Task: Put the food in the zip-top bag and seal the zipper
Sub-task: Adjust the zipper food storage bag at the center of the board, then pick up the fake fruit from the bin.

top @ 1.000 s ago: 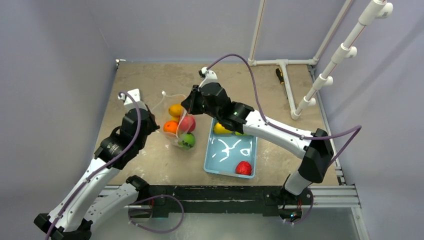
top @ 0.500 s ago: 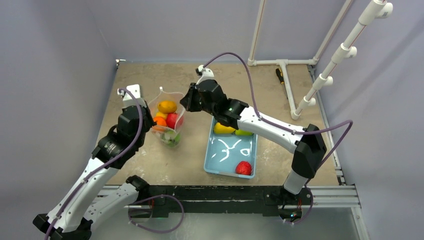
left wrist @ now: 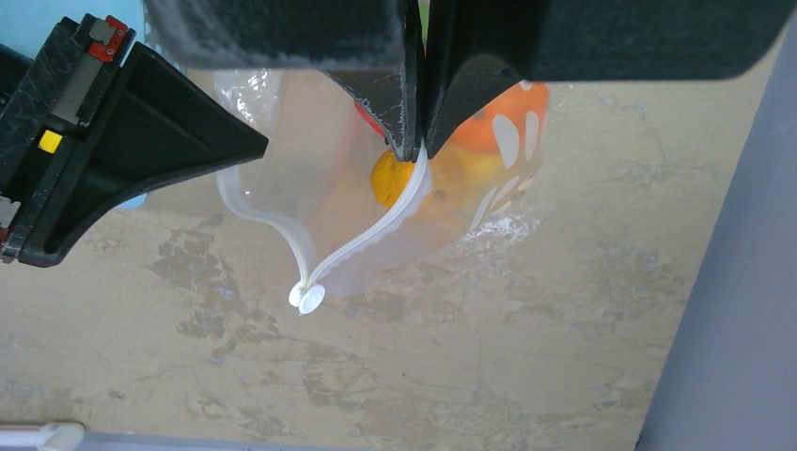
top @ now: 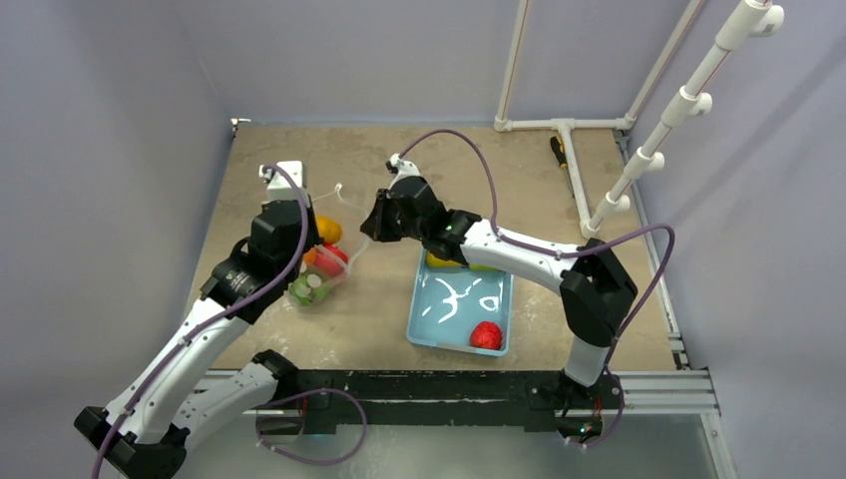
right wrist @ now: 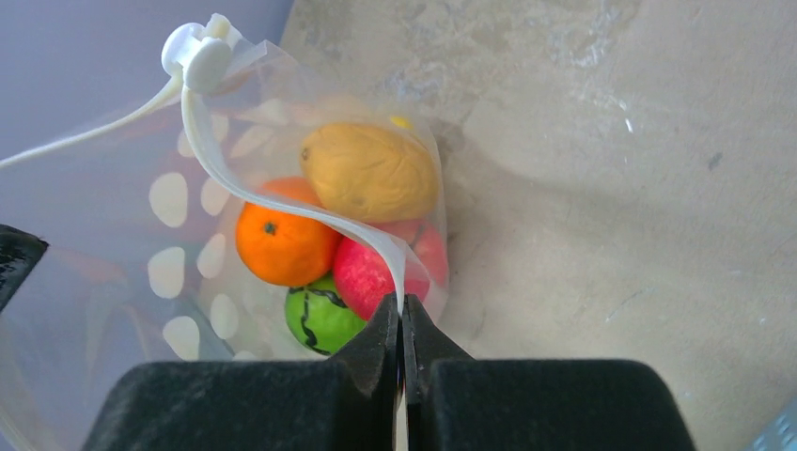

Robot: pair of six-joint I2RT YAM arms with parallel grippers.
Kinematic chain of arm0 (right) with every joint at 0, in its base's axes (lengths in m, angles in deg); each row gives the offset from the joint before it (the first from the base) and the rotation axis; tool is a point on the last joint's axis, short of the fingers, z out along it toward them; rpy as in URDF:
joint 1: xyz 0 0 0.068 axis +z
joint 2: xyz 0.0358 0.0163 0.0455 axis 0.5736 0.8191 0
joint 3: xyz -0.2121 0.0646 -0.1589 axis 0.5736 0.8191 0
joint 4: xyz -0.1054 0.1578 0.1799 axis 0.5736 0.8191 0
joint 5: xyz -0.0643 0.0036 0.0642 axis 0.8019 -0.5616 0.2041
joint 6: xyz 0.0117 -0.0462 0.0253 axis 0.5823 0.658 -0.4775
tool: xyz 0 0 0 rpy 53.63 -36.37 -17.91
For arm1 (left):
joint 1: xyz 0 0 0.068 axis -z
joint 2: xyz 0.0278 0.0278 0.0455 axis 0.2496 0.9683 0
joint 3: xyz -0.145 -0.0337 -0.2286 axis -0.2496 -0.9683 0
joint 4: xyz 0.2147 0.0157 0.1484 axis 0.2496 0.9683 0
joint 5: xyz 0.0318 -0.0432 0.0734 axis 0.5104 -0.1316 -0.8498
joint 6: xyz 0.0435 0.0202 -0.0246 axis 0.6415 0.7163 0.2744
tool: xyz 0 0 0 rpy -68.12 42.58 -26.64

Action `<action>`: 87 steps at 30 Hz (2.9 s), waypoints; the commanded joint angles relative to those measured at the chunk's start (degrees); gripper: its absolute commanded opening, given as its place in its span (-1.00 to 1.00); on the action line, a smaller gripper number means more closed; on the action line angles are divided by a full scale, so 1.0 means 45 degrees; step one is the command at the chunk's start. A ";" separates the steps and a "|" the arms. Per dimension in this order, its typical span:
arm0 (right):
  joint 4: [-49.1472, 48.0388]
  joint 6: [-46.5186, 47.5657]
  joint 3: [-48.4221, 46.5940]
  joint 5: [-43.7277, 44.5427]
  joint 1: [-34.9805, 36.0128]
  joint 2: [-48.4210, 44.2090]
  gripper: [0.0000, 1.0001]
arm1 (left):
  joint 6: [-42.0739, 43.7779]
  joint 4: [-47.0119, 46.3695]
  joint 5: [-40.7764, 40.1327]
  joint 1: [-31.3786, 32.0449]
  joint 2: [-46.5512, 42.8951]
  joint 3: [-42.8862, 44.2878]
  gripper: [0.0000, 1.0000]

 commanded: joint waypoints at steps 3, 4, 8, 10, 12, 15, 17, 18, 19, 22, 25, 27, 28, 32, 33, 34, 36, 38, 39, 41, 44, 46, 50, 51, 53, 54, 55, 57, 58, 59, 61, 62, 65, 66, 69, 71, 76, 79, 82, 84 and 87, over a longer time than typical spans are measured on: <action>-0.0900 -0.0213 0.0688 -0.0385 -0.0018 -0.0117 -1.00 | 0.0502 -0.1541 0.1551 0.0054 -0.0053 -0.0936 -1.00; -0.0902 -0.0204 0.0782 -0.0397 -0.0018 -0.0169 -1.00 | 0.0535 -0.1650 0.1722 0.0050 -0.0060 -0.1090 -1.00; -0.0721 -0.0155 0.1029 -0.0132 -0.0012 -0.0474 -0.96 | 0.0591 -0.1931 0.2126 0.0055 -0.0208 -0.1493 -1.00; -0.0615 -0.0155 0.1116 0.0094 -0.0027 -0.0797 -0.86 | 0.0569 -0.1949 0.2216 0.0055 -0.0229 -0.1714 -1.00; -0.0398 -0.0145 0.1091 0.0320 -0.0019 -0.1026 -0.67 | 0.0544 -0.1935 0.2287 0.0043 -0.0165 -0.1812 -1.00; 0.0367 -0.0099 0.1056 0.0728 -0.0014 -0.1423 -0.47 | 0.0516 -0.1836 0.2301 0.0055 -0.0122 -0.1801 -1.00; 0.0746 -0.0058 0.1104 0.1079 -0.0023 -0.1784 -0.34 | 0.0504 -0.1826 0.2242 0.0050 -0.0146 -0.1827 -1.00; 0.0930 -0.0040 0.1149 0.1253 -0.0019 -0.1991 -0.26 | 0.0516 -0.1827 0.2216 0.0049 -0.0165 -0.1844 -1.00; 0.1084 -0.0033 0.1216 0.1436 -0.0019 -0.2191 -0.20 | 0.0517 -0.1835 0.2181 0.0054 -0.0170 -0.1848 -1.00; 0.1721 -0.0080 0.1309 0.1955 -0.0018 -0.2733 -0.10 | 0.0520 -0.1835 0.2088 0.0054 -0.0152 -0.1848 -1.00; 0.2318 -0.0233 0.1500 0.2529 -0.0019 -0.3277 0.10 | 0.0503 -0.1821 0.2049 0.0052 -0.0117 -0.1850 -1.00; 0.2710 -0.0335 0.1642 0.3062 -0.0018 -0.3610 0.19 | 0.0495 -0.1799 0.2048 0.0052 -0.0122 -0.1851 -1.00; 0.2889 -0.0390 0.1732 0.3252 -0.0018 -0.3785 0.26 | 0.0502 -0.1812 0.2048 0.0054 -0.0145 -0.1857 -1.00; 0.3761 -0.0959 0.2118 0.4026 -0.0039 -0.4432 0.49 | 0.0522 -0.1797 0.2029 0.0055 -0.0152 -0.1873 -1.00; 0.4002 -0.1180 0.2257 0.4190 -0.0055 -0.4544 0.51 | 0.0528 -0.1813 0.2023 0.0047 -0.0152 -0.1879 -1.00; 0.4210 -0.1421 0.2385 0.4286 -0.0072 -0.4646 0.53 | 0.0541 -0.1816 0.2020 0.0039 -0.0151 -0.1877 -1.00; 0.4524 -0.1983 0.2713 0.4395 -0.0111 -0.4844 0.54 | 0.0542 -0.1811 0.2020 0.0055 -0.0151 -0.1878 -1.00; 0.4731 -0.2593 0.3074 0.4354 -0.0133 -0.5007 0.56 | 0.0520 -0.1799 0.2055 0.0055 -0.0151 -0.1863 -1.00; 0.4865 -0.2984 0.3266 0.4380 -0.0150 -0.5077 0.56 | 0.0522 -0.1797 0.2080 0.0055 -0.0151 -0.1853 -1.00; 0.5039 -0.3868 0.3633 0.4392 -0.0191 -0.5168 0.57 | 0.0522 -0.1807 0.2105 0.0055 -0.0151 -0.1850 -1.00; 0.5076 -0.4893 0.4177 0.4261 -0.0219 -0.5178 0.58 | 0.0508 -0.1792 0.2144 0.0051 -0.0189 -0.1857 -1.00; 0.5226 -0.5627 0.4428 0.4439 -0.0233 -0.5077 0.59 | 0.0501 -0.1768 0.2174 0.0055 -0.0236 -0.1863 -1.00; 0.5715 -0.7194 0.4791 0.4862 -0.0347 -0.4638 0.59 | 0.0483 -0.1740 0.2204 0.0055 -0.0320 -0.1862 -1.00; 0.5816 -0.7490 0.4840 0.4971 -0.0367 -0.4536 0.59 | 0.0476 -0.1748 0.2204 0.0055 -0.0340 -0.1875 -1.00; 0.5794 -0.7817 0.4900 0.5138 -0.0387 -0.4431 0.58 | 0.0476 -0.1744 0.2221 0.0055 -0.0369 -0.1877 -1.00; 0.5730 -0.8001 0.4949 0.5205 -0.0421 -0.4398 0.59 | 0.0466 -0.1732 0.2223 0.0055 -0.0386 -0.1865 -1.00; 0.5654 -0.8115 0.5006 0.5268 -0.0469 -0.4403 0.62 | 0.0472 -0.1730 0.2223 0.0055 -0.0380 -0.1868 -1.00; 0.5493 -0.8229 0.5107 0.5313 -0.0648 -0.4348 0.63 | 0.0483 -0.1728 0.2243 0.0055 -0.0385 -0.1875 -1.00; 0.5361 -0.8237 0.5131 0.5303 -0.0729 -0.4331 0.63 | 0.0474 -0.1737 0.2260 0.0050 -0.0402 -0.1877 -1.00; 0.5247 -0.8255 0.5156 0.5299 -0.0823 -0.4300 0.63 | 0.0478 -0.1738 0.2262 0.0054 -0.0404 -0.1872 -1.00; 0.5023 -0.8297 0.5196 0.5280 -0.1035 -0.4226 0.68 | 0.0489 -0.1737 0.2262 0.0050 -0.0405 -0.1876 -1.00; 0.4926 -0.8323 0.5216 0.5270 -0.1149 -0.4172 0.71 | 0.0492 -0.1750 0.2262 0.0054 -0.0405 -0.1867 -1.00; 0.4645 -0.8232 0.5159 0.5147 -0.1423 -0.3866 0.72 | 0.0522 -0.1749 0.2262 0.0054 -0.0405 -0.1877 -1.00; 0.4583 -0.8240 0.5130 0.5143 -0.1483 -0.3775 0.72 | 0.0518 -0.1744 0.2262 0.0055 -0.0405 -0.1879 -1.00; 0.4401 -0.8306 0.4996 0.5104 -0.1613 -0.3500 0.72 | 0.0533 -0.1743 0.2277 0.0045 -0.0424 -0.1880 -1.00; 0.4361 -0.8477 0.4935 0.5135 -0.1718 -0.3305 0.79 | 0.0536 -0.1738 0.2301 0.0055 -0.0443 -0.1898 -1.00; 0.3964 -0.8571 0.4908 0.5104 -0.2004 -0.2940 0.80 | 0.0562 -0.1772 0.2364 0.0045 -0.0427 -0.1917 -1.00; 0.3747 -0.8581 0.4865 0.5070 -0.2248 -0.2670 0.80 | 0.0581 -0.1797 0.2502 0.0055 -0.0333 -0.1910 -1.00; 0.3503 -0.8491 0.4841 0.5016 -0.2490 -0.2366 0.80 | 0.0578 -0.1799 0.2536 0.0050 -0.0278 -0.1883 -1.00; 0.3273 -0.8314 0.4785 0.4988 -0.2624 -0.2191 0.80 | 0.0581 -0.1798 0.2508 0.0055 -0.0321 -0.1892 -1.00; 0.3134 -0.8071 0.4580 0.4967 -0.2795 -0.1829 0.81 | 0.0581 -0.1807 0.2497 0.0055 -0.0346 -0.1914 -1.00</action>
